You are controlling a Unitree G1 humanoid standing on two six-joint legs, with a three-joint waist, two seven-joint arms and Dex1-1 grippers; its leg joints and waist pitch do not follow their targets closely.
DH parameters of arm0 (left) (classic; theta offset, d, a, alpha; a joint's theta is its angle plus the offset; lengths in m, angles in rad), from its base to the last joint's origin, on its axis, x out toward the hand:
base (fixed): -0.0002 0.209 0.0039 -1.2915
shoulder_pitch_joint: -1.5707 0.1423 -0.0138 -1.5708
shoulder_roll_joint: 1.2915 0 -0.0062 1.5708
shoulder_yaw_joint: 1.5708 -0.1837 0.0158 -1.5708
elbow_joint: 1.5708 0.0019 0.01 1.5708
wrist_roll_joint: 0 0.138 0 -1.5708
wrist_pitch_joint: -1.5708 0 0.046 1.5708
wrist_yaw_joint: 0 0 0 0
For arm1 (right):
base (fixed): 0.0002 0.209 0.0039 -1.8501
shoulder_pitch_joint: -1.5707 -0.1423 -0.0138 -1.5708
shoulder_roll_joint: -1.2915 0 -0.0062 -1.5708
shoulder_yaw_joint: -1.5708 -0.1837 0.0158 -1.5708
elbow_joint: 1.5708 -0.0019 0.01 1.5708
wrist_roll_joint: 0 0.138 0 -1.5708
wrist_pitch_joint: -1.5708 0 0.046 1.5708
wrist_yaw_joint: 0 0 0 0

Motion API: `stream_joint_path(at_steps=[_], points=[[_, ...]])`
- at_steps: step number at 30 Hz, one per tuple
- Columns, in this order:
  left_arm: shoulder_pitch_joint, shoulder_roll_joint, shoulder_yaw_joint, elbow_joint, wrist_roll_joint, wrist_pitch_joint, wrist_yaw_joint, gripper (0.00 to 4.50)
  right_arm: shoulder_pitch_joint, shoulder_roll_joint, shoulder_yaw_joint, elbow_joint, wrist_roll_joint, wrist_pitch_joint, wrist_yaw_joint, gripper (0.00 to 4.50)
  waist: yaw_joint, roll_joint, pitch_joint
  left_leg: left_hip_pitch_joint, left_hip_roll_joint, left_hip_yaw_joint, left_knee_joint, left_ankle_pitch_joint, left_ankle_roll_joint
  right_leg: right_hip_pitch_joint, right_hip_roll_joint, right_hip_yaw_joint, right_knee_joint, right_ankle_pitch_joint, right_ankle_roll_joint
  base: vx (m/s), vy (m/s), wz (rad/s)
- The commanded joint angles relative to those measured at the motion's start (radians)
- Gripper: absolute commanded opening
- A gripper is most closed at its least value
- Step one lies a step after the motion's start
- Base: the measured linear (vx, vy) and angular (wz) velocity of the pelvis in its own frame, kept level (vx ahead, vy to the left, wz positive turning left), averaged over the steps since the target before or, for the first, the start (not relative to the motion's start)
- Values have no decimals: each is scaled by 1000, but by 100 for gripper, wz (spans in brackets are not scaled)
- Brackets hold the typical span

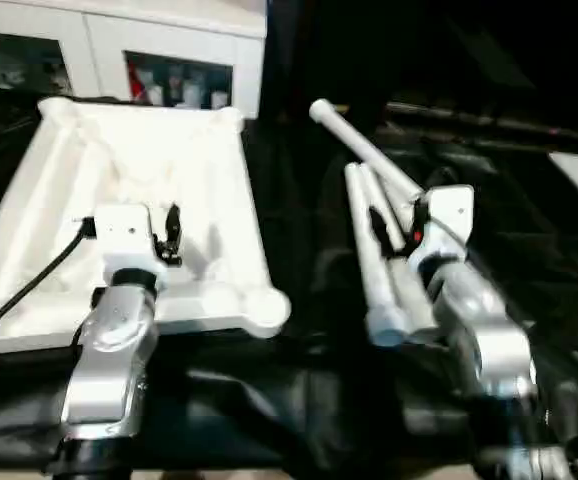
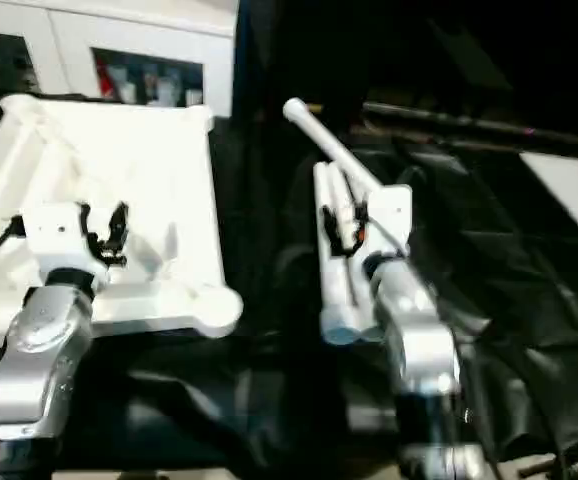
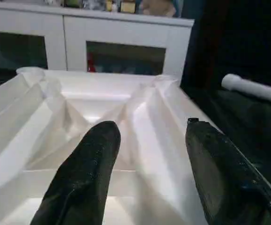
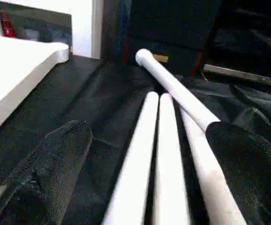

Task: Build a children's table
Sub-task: Insert table leg to table base

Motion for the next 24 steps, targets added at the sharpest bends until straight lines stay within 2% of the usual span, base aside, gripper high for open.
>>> stream_joint_path(at_steps=[1, 2, 3, 4, 5, 6, 7, 8, 9, 10, 11, 12, 13, 14, 15, 16, 17, 18, 19, 20, 21, 22, 23, 24], points=[[-1, -17, -39, 1, 17, -2, 3, 263, 18, -7, -18, -35, 0, 32, -23, 450, -1, 39, -67, -33, 3, -65, -113, -407, 203, 65, -71, 36, -61, -223, -330, -24, -212, 53], [-1, -18, -40, 2, 17, -2, 2, 263, 20, -7, -18, -38, -1, 35, -24, 450, 25, 25, -66, -41, -63, -9, 14, -391, 110, 60, -124, 13, -153, -452, -353, -59, -209, 54], [1, -21, -42, 0, 27, -5, 1, 263, 23, -6, -22, -46, 2, 44, -27, 450, 28, -3, -72, -25, -91, 51, 175, -308, 111, 42, -164, -25, -216, -576, -331, -60, -199, 45], [3, -23, -43, -3, 33, -4, 1, 263, 23, -5, -30, -48, 5, 47, -31, 450, 44, 7, -67, -53, -50, 107, 244, -288, 155, 65, -204, -37, -219, -585, -286, -60, -199, 45], [7, -25, -45, -12, 44, -11, 0, 263, 21, 3, -50, -51, 23, 60, -39, 450, 42, -3, -53, -11, -64, 134, 218, -356, 165, 41, -155, 2, -208, -562, -188, -43, -196, 19], [10, -25, -45, -25, 49, 8, 6, 263, 20, 4, -57, -56, 26, 66, -44, 450, 38, 3, -62, 12, -58, 137, 190, -372, 171, 52, -150, 2, -209, -560, -121, -52, -196, 11], [12, -25, -45, -34, 55, 21, 16, 263, 18, 0, -58, -57, 22, 68, -44, 450, 45, 30, -76, 62, -25, 131, 91, -343, 186, 66, -126, -3, -218, -507, 44, -52, -196, 11], [14, -26, -39, -43, 47, 23, 21, 263, 17, -4, -53, -58, 17, 73, -46, 450, 44, 43, -72, 92, 47, 78, 25, -337, 218, 49, -82, -34, -209, -427, 147, -59, -213, 14], [15, -27, -35, -48, 40, 24, 23, 263, 17, -8, -49, -59, 12, 75, -47, 450, 35, 54, -84, 111, 324, -61, -78, -244, 301, 20, -104, 21, 39, -259, 214, -43, -246, 15], [16, -15, -40, -55, 52, 55, 25, 263, 16, -9, -48, -59, 13, 76, -47, 450, 23, 33, -82, 140, 310, -47, -66, -186, 338, -44, -133, 84, 90, -187, 177, -43, -246, 15], [18, -2, -46, -61, 70, 55, 21, 263, 16, -8, -48, -63, 17, 80, -50, 450, 39, -12, -80, 103, 61, 127, 72, -71, 301, -77, -133, 193, -18, 100, 86, -6, -208, 33], [19, 3, -48, -63, 76, 55, 19, 263, 16, -7, -49, -65, 18, 82, -50, 450, 44, -27, -81, 61, -25, 149, 78, -111, 248, -25, -119, 216, -52, 80, 184, -24, -111, 7], [22, 7, -49, -76, 68, 61, 4, 263, 17, -5, -47, -69, 19, 82, -49, 450, 77, -16, -79, 0, -16, 105, 71, -146, 139, 40, -193, 234, -83, -92, 263, -24, -111, 7], [24, 7, -48, -84, 58, 63, -7, 263, 17, -5, -45, -72, 19, 81, -49, 450, 83, -18, -75, 9, -17, 100, 59, -147, 85, 25, -163, 221, -86, -208, 294, -68, -119, -21], [28, 11, -50, -97, 50, 58, -27, 263, 22, -2, -37, -79, 16, 85, -48, 450, 84, -16, -73, 12, -23, 89, 27, -145, 26, 35, -124, 200, -86, -349, 307, -75, -134, -5], [29, 12, -51, -99, 49, 56, -31, 263, 23, -2, -36, -80, 15, 86, -47, 450, 85, -14, -71, 20, -22, 88, 17, -152, 16, 26, -115, 194, -90, -374, 298, -75, -134, -5], [30, 18, -57, -106, 52, 60, -40, 263, 26, -3, -29, -84, 9, 87, -48, 450, 81, -6, -64, 40, -21, 93, -11, -235, -8, 25, -95, 172, -103, -490, 232, -69, -89, 2], [34, 22, -68, -118, 56, 67, -50, 263, 33, 1, -30, -93, 12, 91, -50, 450, 72, 7, -53, 64, -18, 95, -25, -372, -22, 19, -87, 155, -124, -669, 189, -51, -45, 1], [36, 22, -71, -123, 57, 69, -53, 263, 35, 5, -34, -97, 17, 93, -51, 450, 66, 7, -51, 76, -19, 96, -28, -428, -22, 21, -83, 144, -137, -729, 171, -51, -45, 1], [37, 21, -71, -129, 55, 74, -55, 263, 37, 9, -40, -104, 25, 94, -50, 450, 53, 19, -42, 107, -16, 92, -36, -551, -10, 22, -72, 106, -162, -789, 134, 0, 0, 0], [38, 21, -72, -134, 52, 81, -55, 263, 38, 11, -42, -109, 31, 96, -50, 450, 42, 32, -40, 145, -6, 88, -41, -648, 13, 32, -62, 65, -184, -763, 107, 0, 0, 0], [38, 21, -72, -134, 52, 81, -55, 263, 38, 11, -42, -109, 31, 96, -50, 450, 42, 32, -40, 145, -6, 88, -41, -648, 13, 32, -62, 65, -184, -763, 107, 0, 0, 0], [42, 24, -75, -138, 51, 90, -60, 263, 40, 5, -42, -122, 35, 100, -48, 450, 33, 74, -33, 149, 61, 64, -116, -845, 39, 80, -47, 20, -118, -529, 78, 15, 66, -18], [44, 25, -77, -137, 53, 90, -61, 263, 41, 2, -44, -127, 37, 102, -47, 450, 40, 81, -40, 112, 101, 45, -182, -924, 48, 132, -59, 40, 18, -267, 69, 6, 56, -27]])
